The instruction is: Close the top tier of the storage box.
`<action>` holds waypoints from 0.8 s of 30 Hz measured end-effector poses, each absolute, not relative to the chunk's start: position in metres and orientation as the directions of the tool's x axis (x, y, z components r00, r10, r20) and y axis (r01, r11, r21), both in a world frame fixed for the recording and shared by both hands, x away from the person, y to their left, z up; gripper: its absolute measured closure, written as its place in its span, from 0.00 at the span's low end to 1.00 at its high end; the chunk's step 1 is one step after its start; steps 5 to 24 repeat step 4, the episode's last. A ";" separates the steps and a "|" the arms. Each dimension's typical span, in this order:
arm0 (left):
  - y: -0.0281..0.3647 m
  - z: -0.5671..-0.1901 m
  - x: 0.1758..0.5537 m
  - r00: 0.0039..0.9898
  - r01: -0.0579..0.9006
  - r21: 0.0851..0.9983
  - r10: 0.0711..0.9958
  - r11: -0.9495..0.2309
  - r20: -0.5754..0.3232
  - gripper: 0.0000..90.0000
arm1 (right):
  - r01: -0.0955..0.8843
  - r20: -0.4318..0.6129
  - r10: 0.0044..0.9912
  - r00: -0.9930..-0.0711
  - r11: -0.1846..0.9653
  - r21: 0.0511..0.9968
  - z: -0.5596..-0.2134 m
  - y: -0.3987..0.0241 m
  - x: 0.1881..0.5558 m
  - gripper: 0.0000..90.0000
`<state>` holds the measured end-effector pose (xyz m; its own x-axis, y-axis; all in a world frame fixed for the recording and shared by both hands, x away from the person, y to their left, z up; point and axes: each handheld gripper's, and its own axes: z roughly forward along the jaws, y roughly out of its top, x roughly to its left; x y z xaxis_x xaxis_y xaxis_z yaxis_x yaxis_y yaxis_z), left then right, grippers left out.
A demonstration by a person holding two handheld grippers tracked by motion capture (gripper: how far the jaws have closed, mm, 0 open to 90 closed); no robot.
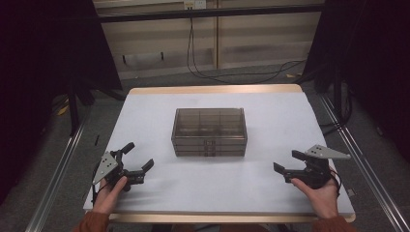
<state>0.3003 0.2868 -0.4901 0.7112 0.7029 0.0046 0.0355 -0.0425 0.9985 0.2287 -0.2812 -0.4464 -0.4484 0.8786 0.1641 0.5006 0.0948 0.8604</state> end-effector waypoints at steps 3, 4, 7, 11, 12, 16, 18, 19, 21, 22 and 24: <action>0.286 -0.490 0.300 0.710 0.036 0.999 0.704 -0.030 -0.004 0.01 | 0.503 0.160 0.901 -0.403 0.072 0.861 -0.450 -0.290 0.227 0.11; 0.286 -0.490 0.300 0.713 0.036 0.999 0.701 -0.037 0.001 0.01 | 0.503 0.160 0.901 -0.403 0.072 0.861 -0.450 -0.290 0.227 0.11; 0.286 -0.490 0.300 0.713 0.036 0.999 0.701 -0.037 0.001 0.01 | 0.503 0.160 0.901 -0.403 0.072 0.861 -0.450 -0.290 0.227 0.11; 0.286 -0.490 0.300 0.713 0.036 0.999 0.701 -0.037 0.001 0.01 | 0.503 0.160 0.901 -0.403 0.072 0.861 -0.450 -0.290 0.227 0.11; 0.286 -0.490 0.300 0.713 0.036 0.999 0.701 -0.037 0.001 0.01 | 0.503 0.160 0.901 -0.403 0.072 0.861 -0.450 -0.290 0.227 0.11; 0.286 -0.490 0.300 0.713 0.036 0.999 0.701 -0.037 0.001 0.01 | 0.503 0.160 0.901 -0.403 0.072 0.861 -0.450 -0.290 0.227 0.11; 0.286 -0.490 0.300 0.713 0.036 0.999 0.701 -0.037 0.001 0.01 | 0.503 0.160 0.901 -0.403 0.072 0.861 -0.450 -0.290 0.227 0.11; 0.286 -0.490 0.300 0.713 0.036 0.999 0.701 -0.037 0.001 0.01 | 0.503 0.160 0.901 -0.403 0.072 0.861 -0.450 -0.290 0.227 0.11; 0.286 -0.490 0.300 0.713 0.036 0.999 0.701 -0.037 0.001 0.01 | 0.503 0.160 0.901 -0.403 0.072 0.861 -0.450 -0.290 0.227 0.11; 0.286 -0.490 0.300 0.713 0.036 0.999 0.701 -0.037 0.001 0.01 | 0.503 0.160 0.901 -0.403 0.072 0.861 -0.450 -0.290 0.227 0.11; 0.286 -0.490 0.300 0.713 0.036 0.999 0.701 -0.037 0.001 0.01 | 0.503 0.160 0.901 -0.403 0.072 0.861 -0.450 -0.290 0.227 0.11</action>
